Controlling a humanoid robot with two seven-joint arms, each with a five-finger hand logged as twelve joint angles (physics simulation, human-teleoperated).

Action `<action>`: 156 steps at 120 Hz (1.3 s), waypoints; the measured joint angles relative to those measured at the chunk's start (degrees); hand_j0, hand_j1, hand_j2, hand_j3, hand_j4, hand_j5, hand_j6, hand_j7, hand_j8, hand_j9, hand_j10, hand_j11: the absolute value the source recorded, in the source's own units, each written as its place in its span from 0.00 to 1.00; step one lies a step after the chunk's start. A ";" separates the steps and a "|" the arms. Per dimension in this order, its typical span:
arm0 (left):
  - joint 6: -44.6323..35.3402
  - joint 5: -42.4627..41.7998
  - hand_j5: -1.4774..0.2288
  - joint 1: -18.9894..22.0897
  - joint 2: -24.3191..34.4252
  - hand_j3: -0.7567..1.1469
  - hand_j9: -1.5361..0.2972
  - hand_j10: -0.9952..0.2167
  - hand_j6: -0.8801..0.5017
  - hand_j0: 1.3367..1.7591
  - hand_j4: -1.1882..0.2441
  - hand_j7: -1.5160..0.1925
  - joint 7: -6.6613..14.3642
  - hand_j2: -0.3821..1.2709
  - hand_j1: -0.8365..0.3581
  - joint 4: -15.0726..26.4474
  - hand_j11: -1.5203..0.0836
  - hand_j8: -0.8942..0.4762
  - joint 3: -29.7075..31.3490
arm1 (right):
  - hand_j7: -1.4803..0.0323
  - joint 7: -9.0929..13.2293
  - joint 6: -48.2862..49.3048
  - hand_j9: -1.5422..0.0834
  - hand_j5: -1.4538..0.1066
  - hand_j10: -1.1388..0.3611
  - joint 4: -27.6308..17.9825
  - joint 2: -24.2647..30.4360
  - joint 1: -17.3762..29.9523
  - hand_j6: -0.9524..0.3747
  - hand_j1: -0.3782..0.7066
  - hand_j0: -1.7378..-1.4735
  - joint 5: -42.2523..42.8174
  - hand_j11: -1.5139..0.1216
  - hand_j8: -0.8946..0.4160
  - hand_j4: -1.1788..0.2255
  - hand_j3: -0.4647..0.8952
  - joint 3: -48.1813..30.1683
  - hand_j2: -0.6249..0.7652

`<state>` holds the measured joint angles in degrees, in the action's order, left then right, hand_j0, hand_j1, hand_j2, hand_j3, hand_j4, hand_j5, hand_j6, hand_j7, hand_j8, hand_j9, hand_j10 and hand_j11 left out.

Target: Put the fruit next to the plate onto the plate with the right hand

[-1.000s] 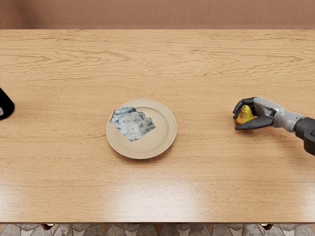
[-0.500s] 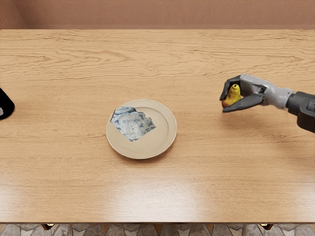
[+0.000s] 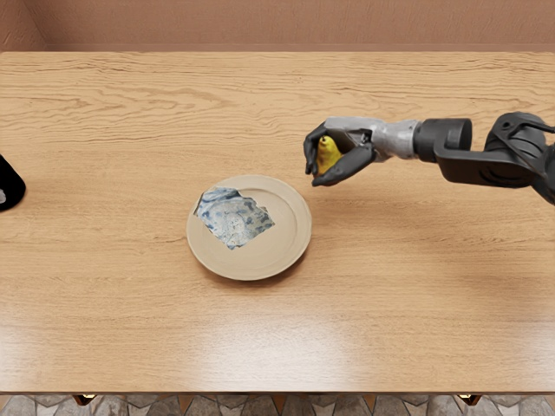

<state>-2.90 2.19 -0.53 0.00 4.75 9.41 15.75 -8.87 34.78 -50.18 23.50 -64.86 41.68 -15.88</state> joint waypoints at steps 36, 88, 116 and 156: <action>0.00 0.00 0.87 0.00 0.00 0.40 0.84 0.82 0.64 0.76 0.83 0.89 0.00 0.23 0.99 0.00 0.95 0.65 -0.01 | 0.23 12.43 0.23 0.25 0.21 0.54 -5.89 -5.50 -2.67 0.11 0.70 0.38 -0.59 0.18 0.38 0.22 0.34 -3.01 0.48; 0.00 0.01 0.87 0.00 0.00 0.40 0.84 0.82 0.64 0.76 0.83 0.89 -0.01 0.23 0.99 0.00 0.95 0.65 -0.02 | 0.23 21.74 -0.20 0.24 0.19 0.55 -6.38 -10.40 -3.06 0.11 0.72 0.40 0.87 0.17 0.39 0.22 0.34 -2.77 0.49; 0.00 0.01 0.87 0.00 0.00 0.40 0.84 0.82 0.64 0.76 0.83 0.89 -0.01 0.23 0.99 0.00 0.95 0.65 -0.02 | 0.48 24.42 -5.57 0.48 0.45 0.60 -7.41 -11.86 -2.38 0.30 0.50 0.34 0.62 0.43 0.46 0.42 0.34 -2.88 0.49; 0.00 0.00 0.87 0.00 0.00 0.40 0.84 0.82 0.64 0.76 0.83 0.89 -0.01 0.23 0.99 0.00 0.95 0.65 -0.02 | 0.86 25.72 -6.30 0.84 0.82 0.71 -12.06 -5.18 -1.89 0.62 0.14 0.31 -3.94 0.81 0.62 0.74 0.34 -4.56 0.46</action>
<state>-2.90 2.20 -0.53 0.00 4.75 9.40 15.73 16.85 28.48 -62.24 18.32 -66.75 37.74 -20.45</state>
